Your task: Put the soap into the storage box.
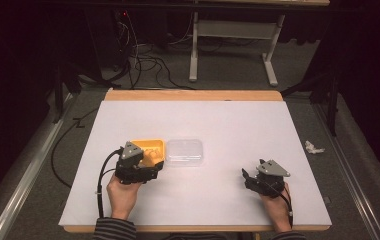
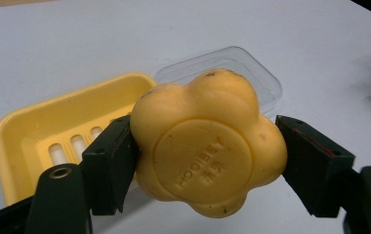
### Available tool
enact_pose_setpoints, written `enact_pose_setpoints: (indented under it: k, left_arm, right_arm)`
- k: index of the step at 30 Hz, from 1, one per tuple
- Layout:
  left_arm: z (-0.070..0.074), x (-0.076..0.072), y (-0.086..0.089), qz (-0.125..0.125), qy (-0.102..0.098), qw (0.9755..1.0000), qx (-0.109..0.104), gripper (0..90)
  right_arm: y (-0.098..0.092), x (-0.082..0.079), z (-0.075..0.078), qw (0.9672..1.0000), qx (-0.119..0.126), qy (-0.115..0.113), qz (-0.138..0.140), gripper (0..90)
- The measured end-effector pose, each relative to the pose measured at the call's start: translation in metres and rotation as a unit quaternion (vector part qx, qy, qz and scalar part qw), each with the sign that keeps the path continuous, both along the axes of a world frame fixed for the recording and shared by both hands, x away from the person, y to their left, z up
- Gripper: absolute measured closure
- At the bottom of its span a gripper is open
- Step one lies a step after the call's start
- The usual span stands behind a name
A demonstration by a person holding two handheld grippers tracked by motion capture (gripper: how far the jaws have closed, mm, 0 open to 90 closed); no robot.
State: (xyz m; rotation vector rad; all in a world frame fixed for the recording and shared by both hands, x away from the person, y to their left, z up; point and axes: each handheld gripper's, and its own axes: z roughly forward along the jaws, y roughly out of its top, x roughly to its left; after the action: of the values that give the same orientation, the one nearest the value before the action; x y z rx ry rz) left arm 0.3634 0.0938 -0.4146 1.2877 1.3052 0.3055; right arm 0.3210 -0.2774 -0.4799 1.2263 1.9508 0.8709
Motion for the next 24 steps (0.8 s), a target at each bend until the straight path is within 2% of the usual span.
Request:
enact_pose_setpoints:
  k: [8,24]
  left_arm:
    - [-0.001,0.007,0.003,0.017,-0.001,0.9998,-0.007,27.7]
    - [-0.003,0.024,0.012,0.04,0.007,0.9992,0.002,27.7]
  right_arm:
    - [-0.001,-0.001,0.0,1.0,0.003,-0.005,0.0,27.5]
    - [-0.001,-0.001,0.0,1.0,0.002,-0.005,0.0,27.5]
